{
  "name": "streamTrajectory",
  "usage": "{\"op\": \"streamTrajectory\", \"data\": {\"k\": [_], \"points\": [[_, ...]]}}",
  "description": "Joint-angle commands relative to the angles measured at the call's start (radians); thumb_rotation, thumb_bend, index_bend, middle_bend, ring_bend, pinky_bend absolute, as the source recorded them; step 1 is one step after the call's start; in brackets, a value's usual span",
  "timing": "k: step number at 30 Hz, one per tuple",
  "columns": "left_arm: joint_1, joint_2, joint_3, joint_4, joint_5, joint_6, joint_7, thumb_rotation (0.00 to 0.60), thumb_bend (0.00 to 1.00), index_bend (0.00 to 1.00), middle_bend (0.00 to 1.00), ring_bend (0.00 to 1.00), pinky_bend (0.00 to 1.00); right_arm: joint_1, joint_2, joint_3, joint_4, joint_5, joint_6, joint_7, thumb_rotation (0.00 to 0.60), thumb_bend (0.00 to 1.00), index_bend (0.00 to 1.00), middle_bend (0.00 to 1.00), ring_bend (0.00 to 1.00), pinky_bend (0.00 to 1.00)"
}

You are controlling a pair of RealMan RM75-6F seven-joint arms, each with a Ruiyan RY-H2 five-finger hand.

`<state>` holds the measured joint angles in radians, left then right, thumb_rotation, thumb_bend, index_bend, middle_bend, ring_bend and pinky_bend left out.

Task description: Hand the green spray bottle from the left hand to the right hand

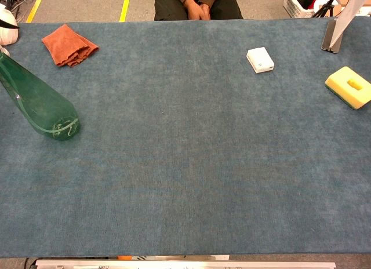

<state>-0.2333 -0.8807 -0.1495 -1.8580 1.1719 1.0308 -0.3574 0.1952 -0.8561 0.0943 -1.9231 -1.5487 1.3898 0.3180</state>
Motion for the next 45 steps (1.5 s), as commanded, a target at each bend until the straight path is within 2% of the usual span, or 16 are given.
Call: {"op": "streamTrajectory", "data": {"k": [1, 8, 14, 26, 45], "points": [[-0.025, 0.023, 0.010, 0.055, 0.113, -0.131, -0.236, 0.600, 0.12, 0.00, 0.01, 0.00, 0.07, -0.001, 0.000, -0.001, 0.000, 0.000, 0.000, 0.000, 0.600, 0.10, 0.00, 0.05, 0.00, 0.00], [-0.060, -0.030, 0.045, 0.134, 0.279, -0.182, -0.503, 0.600, 0.12, 0.00, 0.00, 0.00, 0.07, -0.005, -0.002, -0.004, 0.000, -0.004, 0.006, 0.003, 0.600, 0.10, 0.00, 0.05, 0.00, 0.00], [-0.083, -0.109, 0.074, 0.227, 0.372, -0.147, -0.665, 0.600, 0.11, 0.00, 0.00, 0.00, 0.07, -0.011, 0.004, -0.006, -0.003, -0.006, 0.014, 0.001, 0.600, 0.10, 0.00, 0.05, 0.00, 0.00], [-0.128, -0.233, 0.113, 0.355, 0.402, -0.097, -0.788, 0.600, 0.11, 0.00, 0.00, 0.00, 0.07, -0.015, 0.010, -0.008, -0.006, -0.006, 0.016, 0.004, 0.600, 0.10, 0.00, 0.05, 0.00, 0.00], [-0.151, -0.354, 0.169, 0.478, 0.412, -0.028, -0.861, 0.600, 0.11, 0.00, 0.00, 0.00, 0.07, -0.019, 0.016, -0.006, -0.018, 0.005, 0.016, -0.003, 0.600, 0.10, 0.00, 0.05, 0.00, 0.00]]}}
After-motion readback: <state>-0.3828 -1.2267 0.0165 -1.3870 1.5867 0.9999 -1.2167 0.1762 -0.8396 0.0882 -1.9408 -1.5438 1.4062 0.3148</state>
